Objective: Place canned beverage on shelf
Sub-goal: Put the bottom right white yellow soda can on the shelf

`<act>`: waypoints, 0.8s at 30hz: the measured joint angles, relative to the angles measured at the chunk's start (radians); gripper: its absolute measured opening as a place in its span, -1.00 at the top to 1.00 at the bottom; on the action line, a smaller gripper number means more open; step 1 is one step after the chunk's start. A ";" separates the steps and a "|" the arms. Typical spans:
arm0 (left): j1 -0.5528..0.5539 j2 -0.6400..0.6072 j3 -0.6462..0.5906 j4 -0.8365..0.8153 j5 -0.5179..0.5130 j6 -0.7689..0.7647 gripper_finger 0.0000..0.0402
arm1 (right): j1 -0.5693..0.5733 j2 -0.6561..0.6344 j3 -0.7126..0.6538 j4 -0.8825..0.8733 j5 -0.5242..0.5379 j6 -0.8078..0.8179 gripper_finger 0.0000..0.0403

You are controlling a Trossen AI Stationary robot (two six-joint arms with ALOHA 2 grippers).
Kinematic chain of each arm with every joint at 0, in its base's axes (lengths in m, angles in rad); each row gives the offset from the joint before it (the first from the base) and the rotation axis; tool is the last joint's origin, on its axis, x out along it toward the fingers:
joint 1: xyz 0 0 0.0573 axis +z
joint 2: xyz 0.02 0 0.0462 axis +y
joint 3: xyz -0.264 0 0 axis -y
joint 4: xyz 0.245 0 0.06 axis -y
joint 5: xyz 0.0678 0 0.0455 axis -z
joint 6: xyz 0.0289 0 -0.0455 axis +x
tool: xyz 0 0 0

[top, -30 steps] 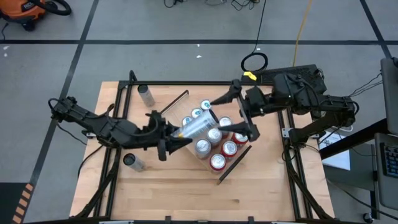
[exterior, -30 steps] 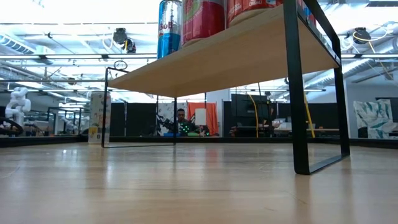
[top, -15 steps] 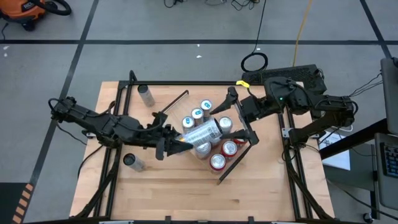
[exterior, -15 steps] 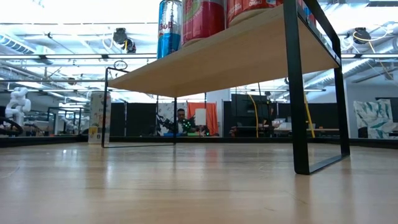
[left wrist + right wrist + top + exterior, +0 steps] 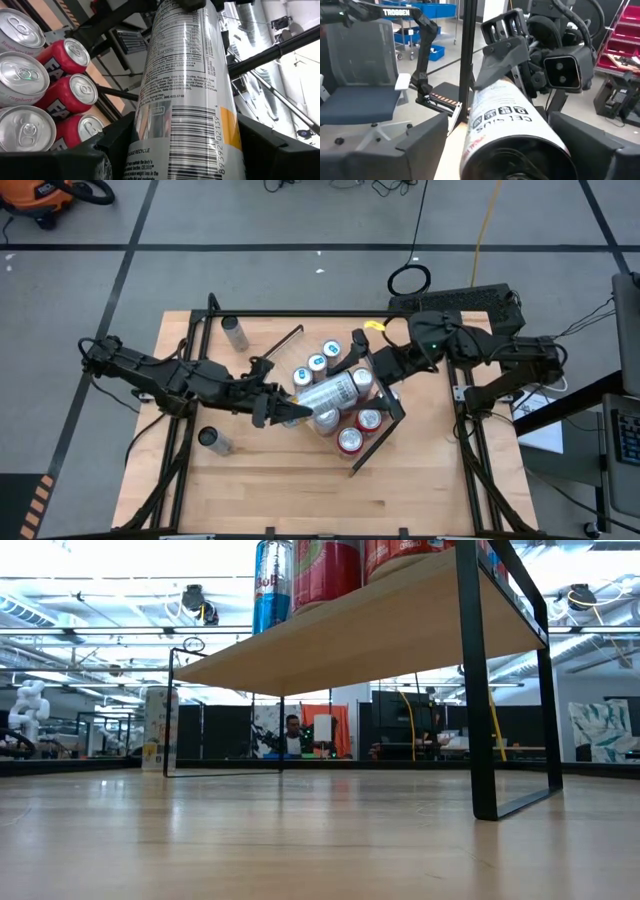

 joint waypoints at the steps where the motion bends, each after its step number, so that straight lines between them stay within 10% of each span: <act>1: 0.000 0.000 0.000 0.001 0.000 0.000 -0.31 | 0.000 0.003 0.000 0.000 0.000 0.000 -0.59; 16: -0.002 0.000 0.001 0.003 -0.008 -0.016 -0.33 | 0.004 0.017 0.000 -0.009 0.000 0.012 -0.18; 24: 0.001 0.000 0.002 0.015 -0.156 0.024 -0.68 | 0.005 0.018 -0.002 -0.024 -0.002 0.096 -0.18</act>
